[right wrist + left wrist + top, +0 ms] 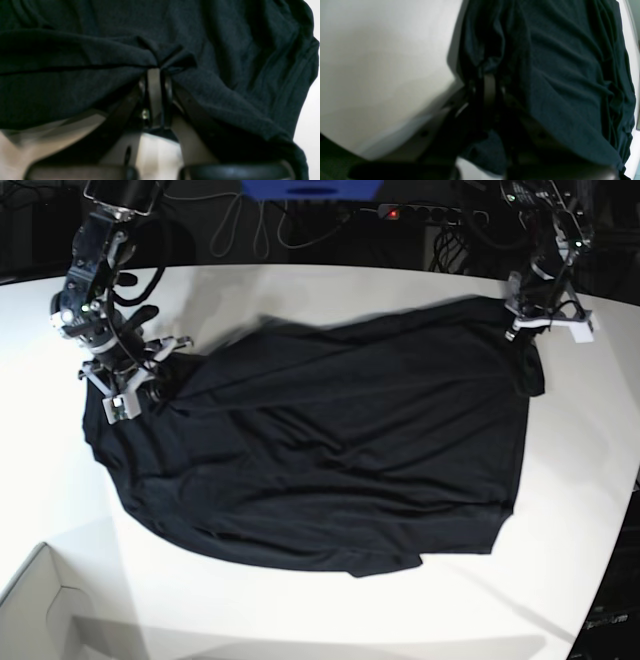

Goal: Layout the t-shirt on the table in an organized manner, then fold the t-shirt properly
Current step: 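Lower the right gripper along the shirt side and pinch fabric, then pull the fabric held by the right gripper away from the left gripper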

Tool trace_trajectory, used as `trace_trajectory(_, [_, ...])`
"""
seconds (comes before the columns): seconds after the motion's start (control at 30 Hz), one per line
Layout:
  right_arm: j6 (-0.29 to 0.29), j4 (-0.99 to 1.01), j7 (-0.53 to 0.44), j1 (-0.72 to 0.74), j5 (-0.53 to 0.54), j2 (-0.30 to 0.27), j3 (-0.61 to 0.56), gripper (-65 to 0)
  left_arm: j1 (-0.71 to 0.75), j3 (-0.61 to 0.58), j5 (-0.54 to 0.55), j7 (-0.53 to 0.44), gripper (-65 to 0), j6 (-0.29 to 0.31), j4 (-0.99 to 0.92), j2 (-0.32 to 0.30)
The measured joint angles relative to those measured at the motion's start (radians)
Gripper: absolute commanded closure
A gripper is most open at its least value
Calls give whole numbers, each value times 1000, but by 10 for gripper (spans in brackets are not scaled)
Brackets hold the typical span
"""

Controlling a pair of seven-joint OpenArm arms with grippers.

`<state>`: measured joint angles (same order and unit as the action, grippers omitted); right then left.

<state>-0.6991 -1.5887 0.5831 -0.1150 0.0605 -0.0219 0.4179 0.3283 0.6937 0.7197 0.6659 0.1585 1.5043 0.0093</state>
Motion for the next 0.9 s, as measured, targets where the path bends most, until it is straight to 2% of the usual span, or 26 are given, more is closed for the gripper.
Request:
trace_trajectory(0.07, [0, 0, 5, 0, 0, -3, 0, 0, -1, 4, 2, 7, -3, 0, 1, -1])
trace_trajectory(0.23, [0, -46, 13, -19, -2, -22, 0, -9, -3, 2, 6, 44, -1, 0, -5, -63])
trace_trajectory(0.47, [0, -200, 14, -71, 0, -25, -8, -174, -61, 100, -14, 97, -1, -28, -20, -93])
trace_trajectory(0.57, [0, -243, 4, -108, 5, -26, -6, -210, -84, 103, -27, 103, -1, -35, -25, -124])
trace_trajectory(0.73, [0, -283, -2, -161, 0, -26, -6, -289, -118, 105, -26, 102, -1, -35, -25, -132])
trace_trajectory(0.8, [0, -283, -3, -179, 0, -27, -5, -313, -119, 105, -26, 112, -1, -34, -25, -154])
trace_trajectory(0.9, [0, -281, 0, -219, 0, -39, -4, -327, -125, 109, -27, 92, -1, -35, -25, -167])
